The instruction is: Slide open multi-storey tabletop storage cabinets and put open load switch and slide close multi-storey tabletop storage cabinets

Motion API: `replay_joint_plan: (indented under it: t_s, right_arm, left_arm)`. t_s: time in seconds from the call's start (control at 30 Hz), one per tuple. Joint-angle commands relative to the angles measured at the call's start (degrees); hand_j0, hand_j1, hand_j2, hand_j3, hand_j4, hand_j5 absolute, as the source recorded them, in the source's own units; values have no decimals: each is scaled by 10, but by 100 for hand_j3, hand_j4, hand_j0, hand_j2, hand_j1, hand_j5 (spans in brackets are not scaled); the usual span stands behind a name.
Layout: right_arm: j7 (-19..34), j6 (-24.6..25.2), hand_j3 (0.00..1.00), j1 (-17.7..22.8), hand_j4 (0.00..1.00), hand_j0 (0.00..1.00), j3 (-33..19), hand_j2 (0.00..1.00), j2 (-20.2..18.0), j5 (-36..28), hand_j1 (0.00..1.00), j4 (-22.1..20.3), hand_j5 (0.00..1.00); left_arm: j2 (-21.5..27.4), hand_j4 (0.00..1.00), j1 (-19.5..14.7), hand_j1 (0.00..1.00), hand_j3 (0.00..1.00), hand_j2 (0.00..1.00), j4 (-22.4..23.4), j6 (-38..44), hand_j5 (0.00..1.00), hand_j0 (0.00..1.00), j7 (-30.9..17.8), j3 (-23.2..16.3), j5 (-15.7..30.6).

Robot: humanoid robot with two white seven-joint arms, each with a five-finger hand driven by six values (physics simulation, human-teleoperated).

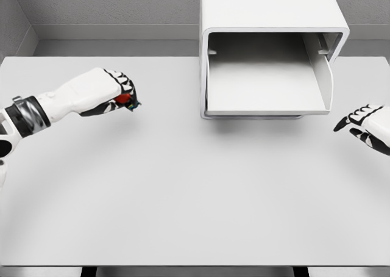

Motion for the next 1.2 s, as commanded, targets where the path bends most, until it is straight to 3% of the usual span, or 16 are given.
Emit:
replay_joint_plan:
  t_s: [0.0, 0.47, 0.67, 0.77, 1.17]
  right_arm:
    - [0, 1, 51, 0, 51, 51, 0, 51, -1, -3, 51, 1, 51]
    - [0, 1, 53, 28, 53, 53, 5, 53, 4, 3, 53, -31, 53]
    - [1, 1, 54, 30, 54, 54, 5, 54, 24, 3, 54, -50, 54]
    - [1, 1, 55, 42, 55, 55, 3, 55, 24, 3, 55, -70, 55]
    - [1, 1, 55, 47, 55, 55, 5, 55, 32, 1, 55, -78, 55]
  left_arm:
    - [-1, 43, 0, 43, 43, 43, -13, 2, 43, 43, 0, 0, 10]
    - [-14, 43, 9, 43, 43, 43, -64, 2, 43, 43, 0, 0, 35]
    - [-24, 43, 10, 43, 43, 43, -91, 2, 43, 43, 0, 0, 37]
    - [-31, 43, 8, 43, 43, 43, -96, 2, 43, 43, 0, 0, 50]
    - [-55, 43, -2, 43, 43, 43, -100, 2, 43, 43, 0, 0, 87]
